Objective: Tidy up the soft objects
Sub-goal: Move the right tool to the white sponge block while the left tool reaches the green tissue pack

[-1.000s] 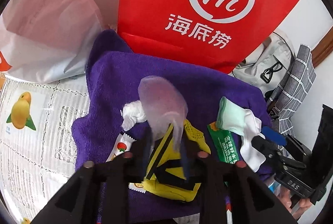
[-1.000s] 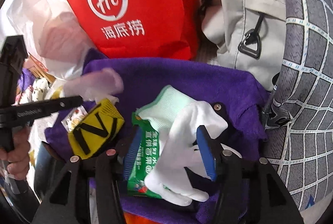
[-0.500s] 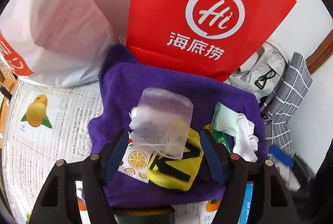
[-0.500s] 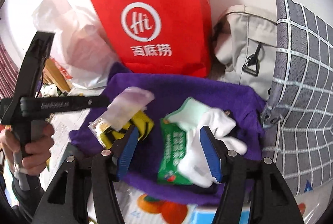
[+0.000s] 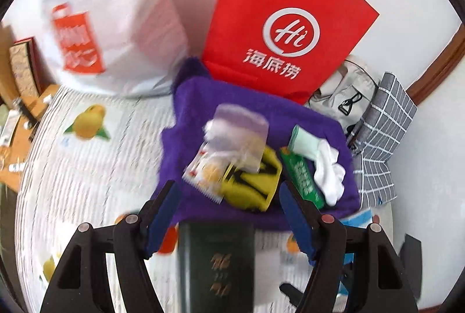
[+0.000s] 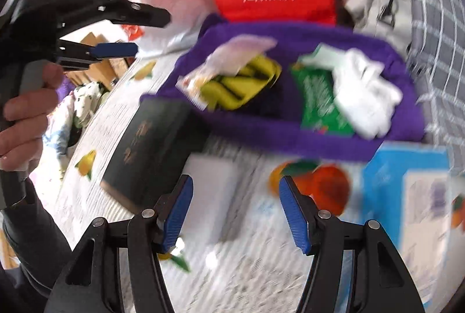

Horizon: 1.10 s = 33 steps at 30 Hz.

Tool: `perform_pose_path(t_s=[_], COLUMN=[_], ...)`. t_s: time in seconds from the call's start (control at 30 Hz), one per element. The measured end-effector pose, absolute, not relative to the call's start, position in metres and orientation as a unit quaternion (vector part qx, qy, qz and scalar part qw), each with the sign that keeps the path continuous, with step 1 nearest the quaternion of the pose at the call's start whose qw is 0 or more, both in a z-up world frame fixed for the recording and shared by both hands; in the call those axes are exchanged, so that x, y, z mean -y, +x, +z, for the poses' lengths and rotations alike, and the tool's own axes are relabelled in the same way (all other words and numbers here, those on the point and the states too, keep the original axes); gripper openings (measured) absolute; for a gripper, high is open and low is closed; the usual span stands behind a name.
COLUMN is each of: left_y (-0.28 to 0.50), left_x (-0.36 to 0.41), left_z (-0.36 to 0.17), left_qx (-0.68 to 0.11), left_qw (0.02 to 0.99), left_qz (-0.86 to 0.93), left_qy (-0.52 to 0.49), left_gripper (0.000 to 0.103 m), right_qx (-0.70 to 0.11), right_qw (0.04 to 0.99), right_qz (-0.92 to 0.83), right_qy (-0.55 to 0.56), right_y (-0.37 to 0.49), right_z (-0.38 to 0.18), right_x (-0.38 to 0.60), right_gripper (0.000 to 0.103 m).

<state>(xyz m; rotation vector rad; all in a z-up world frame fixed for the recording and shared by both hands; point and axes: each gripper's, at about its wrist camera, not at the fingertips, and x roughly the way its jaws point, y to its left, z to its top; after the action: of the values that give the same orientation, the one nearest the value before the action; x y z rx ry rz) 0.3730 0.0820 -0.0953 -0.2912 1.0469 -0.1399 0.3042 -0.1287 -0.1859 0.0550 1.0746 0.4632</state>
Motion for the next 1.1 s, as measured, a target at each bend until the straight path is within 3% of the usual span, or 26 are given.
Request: perform_pose_path(t_s=[0.33,0.43,0.63,1.1], left_y=[0.294,0.277,0.251,0.192], left_x=[-0.110,-0.113,-0.112,-0.078], left_z=[-0.103,-0.105,-0.105,-0.118], left_qx=[-0.490,-0.493,-0.492,-0.509], left_qw=[0.857,0.855,0.855,0.846], left_qz=[-0.063,-0.068,-0.072,-0.085], left_qy=[-0.146,-0.146,-0.146,-0.137], left_gripper=[0.069,0.069,0.069,0.069], right_qx=[-0.528,-0.518,-0.506,-0.443], right_qw=[0.819,0.823,0.832,0.874], right_qz=[0.224,0.228,0.221,0.187], right_qy=[0.034,0.059,0.055,0.063], right_y=[0.283,0.279,0.264,0.186], right_z=[-0.219,-0.220,-0.206,-0.141], right_x=[0.106,0.108,0.117,0.173], right_gripper=[0.057,0.035,0.022,0.022])
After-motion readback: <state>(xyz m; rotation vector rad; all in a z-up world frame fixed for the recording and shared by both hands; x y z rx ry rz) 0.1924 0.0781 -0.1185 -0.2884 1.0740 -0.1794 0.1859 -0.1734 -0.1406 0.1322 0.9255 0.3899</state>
